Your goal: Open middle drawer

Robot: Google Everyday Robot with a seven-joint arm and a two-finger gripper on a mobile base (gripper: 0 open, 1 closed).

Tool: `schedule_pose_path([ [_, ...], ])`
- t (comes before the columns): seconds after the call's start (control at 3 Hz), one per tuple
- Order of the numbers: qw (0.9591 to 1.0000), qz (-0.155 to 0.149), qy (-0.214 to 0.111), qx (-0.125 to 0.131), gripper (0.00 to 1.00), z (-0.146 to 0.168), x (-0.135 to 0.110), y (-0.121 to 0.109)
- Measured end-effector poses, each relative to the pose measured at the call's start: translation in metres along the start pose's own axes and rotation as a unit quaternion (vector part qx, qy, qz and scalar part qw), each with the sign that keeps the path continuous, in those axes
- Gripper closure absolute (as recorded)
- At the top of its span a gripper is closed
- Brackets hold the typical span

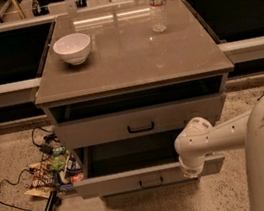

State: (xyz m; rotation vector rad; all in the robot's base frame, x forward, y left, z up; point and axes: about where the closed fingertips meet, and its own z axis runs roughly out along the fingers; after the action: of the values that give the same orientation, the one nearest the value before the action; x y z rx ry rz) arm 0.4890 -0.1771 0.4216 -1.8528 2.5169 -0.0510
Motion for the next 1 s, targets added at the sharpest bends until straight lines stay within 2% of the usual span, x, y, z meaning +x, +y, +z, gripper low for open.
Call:
schedule_pose_path([
  [0.33, 1.0000, 0.000, 0.000, 0.000, 0.83, -0.0001, 0.0000, 0.0000],
  [1.0, 1.0000, 0.000, 0.000, 0.000, 0.37, -0.0005, 0.0000, 0.0000],
])
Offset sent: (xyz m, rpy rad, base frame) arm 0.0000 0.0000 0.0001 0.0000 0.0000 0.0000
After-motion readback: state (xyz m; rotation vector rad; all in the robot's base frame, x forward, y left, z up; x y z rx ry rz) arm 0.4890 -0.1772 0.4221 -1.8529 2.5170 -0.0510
